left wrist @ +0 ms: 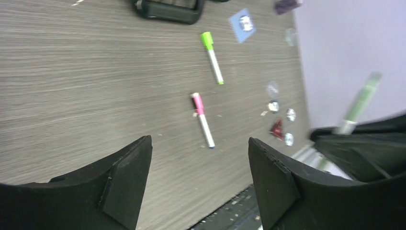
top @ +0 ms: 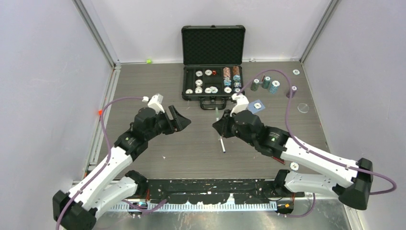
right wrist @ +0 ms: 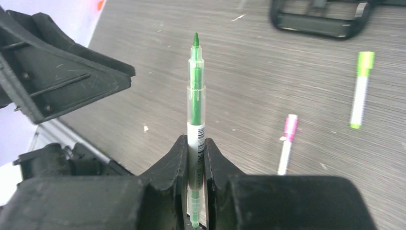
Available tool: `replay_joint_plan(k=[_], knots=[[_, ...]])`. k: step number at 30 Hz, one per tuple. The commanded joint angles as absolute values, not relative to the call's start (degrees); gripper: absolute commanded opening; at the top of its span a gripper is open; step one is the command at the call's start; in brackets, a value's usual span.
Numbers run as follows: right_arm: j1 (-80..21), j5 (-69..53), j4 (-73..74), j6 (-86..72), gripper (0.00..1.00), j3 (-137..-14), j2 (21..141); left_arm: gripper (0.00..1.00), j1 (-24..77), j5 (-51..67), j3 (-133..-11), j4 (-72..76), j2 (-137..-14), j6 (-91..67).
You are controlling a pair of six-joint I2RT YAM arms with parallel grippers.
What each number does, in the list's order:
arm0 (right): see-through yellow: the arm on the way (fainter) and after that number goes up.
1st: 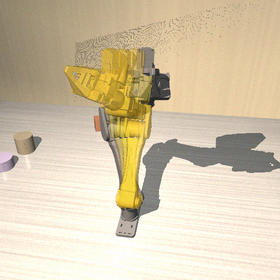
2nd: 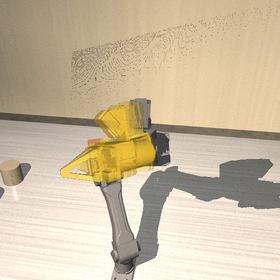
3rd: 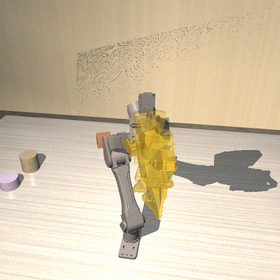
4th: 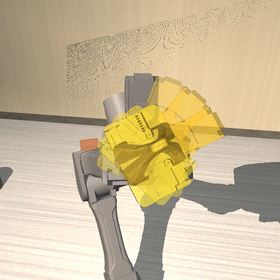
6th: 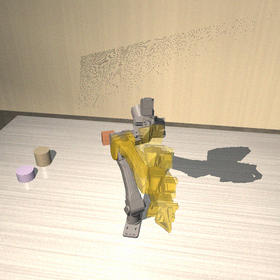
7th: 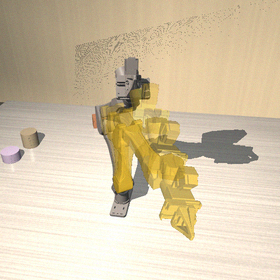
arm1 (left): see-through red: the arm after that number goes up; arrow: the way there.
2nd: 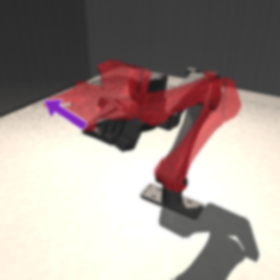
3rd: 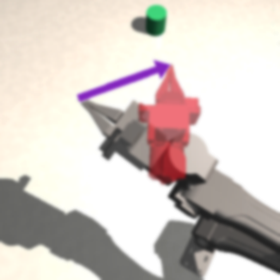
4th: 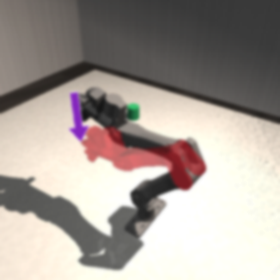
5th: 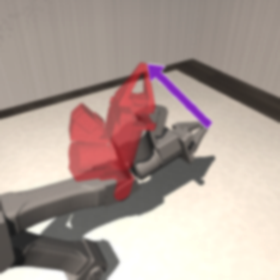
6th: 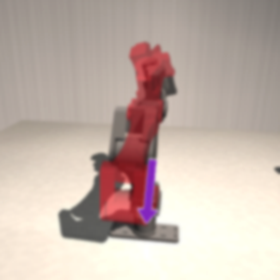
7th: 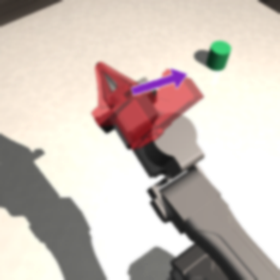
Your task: Insert the pens into the pen caps
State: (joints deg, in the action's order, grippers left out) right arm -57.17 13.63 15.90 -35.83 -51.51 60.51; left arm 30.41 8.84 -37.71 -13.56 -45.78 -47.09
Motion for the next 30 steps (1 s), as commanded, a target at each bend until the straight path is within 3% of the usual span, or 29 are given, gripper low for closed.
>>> replay_joint_plan(k=[1,4,16,20,30], knots=[[-57.09,25.35,24.64,-35.33,0.01,-50.78,55.73,0.73,30.67,1.19,-42.75,-16.62,-53.84,-38.96],[-57.07,25.80,26.29,-35.30,0.00,-50.10,53.16,0.65,30.67,-2.29,-46.11,-15.30,-62.01,-32.68],[-57.08,26.44,32.66,-35.15,0.01,-49.57,45.27,0.60,30.67,-14.44,-69.17,-18.29,-97.01,-16.18],[-57.13,26.53,35.31,-35.56,0.00,-49.64,42.90,0.49,30.55,-16.18,-77.45,-21.46,-105.37,-13.76],[-57.06,27.85,38.82,-36.06,0.01,-49.38,38.65,0.42,27.77,-12.96,-87.97,-24.39,-117.35,-12.57]])
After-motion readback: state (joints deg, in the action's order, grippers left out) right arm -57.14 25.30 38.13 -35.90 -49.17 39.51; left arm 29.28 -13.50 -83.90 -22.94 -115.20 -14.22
